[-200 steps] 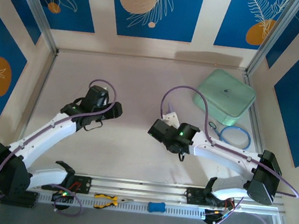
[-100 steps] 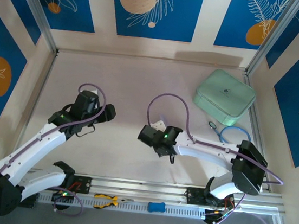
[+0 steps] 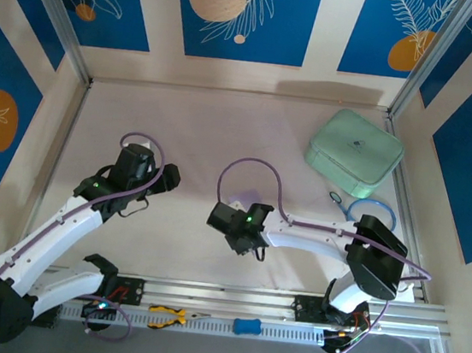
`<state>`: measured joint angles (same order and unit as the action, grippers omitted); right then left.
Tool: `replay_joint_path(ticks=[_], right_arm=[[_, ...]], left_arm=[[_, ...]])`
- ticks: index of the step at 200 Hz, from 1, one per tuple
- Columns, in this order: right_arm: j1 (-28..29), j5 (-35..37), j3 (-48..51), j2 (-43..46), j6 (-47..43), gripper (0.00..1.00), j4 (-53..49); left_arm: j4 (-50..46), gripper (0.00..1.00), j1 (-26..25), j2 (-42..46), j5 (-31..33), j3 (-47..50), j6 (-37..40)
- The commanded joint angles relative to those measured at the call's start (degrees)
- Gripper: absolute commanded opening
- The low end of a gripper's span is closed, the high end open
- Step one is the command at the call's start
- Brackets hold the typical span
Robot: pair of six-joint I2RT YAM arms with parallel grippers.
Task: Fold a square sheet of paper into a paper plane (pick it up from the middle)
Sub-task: Turn over the paper at the center of the table, then move the paper to the center of the table.
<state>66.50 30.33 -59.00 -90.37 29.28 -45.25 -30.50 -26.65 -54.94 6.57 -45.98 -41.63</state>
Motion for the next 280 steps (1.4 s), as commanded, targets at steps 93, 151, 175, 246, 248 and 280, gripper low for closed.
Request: replay_joint_path(ticks=[93,151,175,246,248,280], right_arm=[[-34.3,-44.6,20.7,18.3,7.4,0.22,30.5],[-34.5,-47.5,19.3,6.9,7.9,0.2,33.1],[-34.4,-47.4,21.2,5.1,8.8,0.2,32.9],[-28.9,-41.8,31.0,10.4,18.6,0.19,28.6],[-28.7,-41.6,31.1,10.7,18.9,0.19,28.5],[-25.3,-39.4,34.5,16.6,24.5,0.19,27.4]], left_arm=[[8.7,0.69,1.1,-7.6,-15.8,1.8,0.1],[13.6,0.63,1.1,-13.8,-23.3,1.8,-2.0],[13.9,0.63,1.1,-14.6,-23.9,2.3,-2.2],[15.7,0.63,1.1,-16.2,-25.5,3.6,-2.8],[15.8,0.63,1.1,-16.3,-25.6,3.5,-2.8],[16.2,0.63,1.1,-16.8,-26.3,3.8,-3.0]])
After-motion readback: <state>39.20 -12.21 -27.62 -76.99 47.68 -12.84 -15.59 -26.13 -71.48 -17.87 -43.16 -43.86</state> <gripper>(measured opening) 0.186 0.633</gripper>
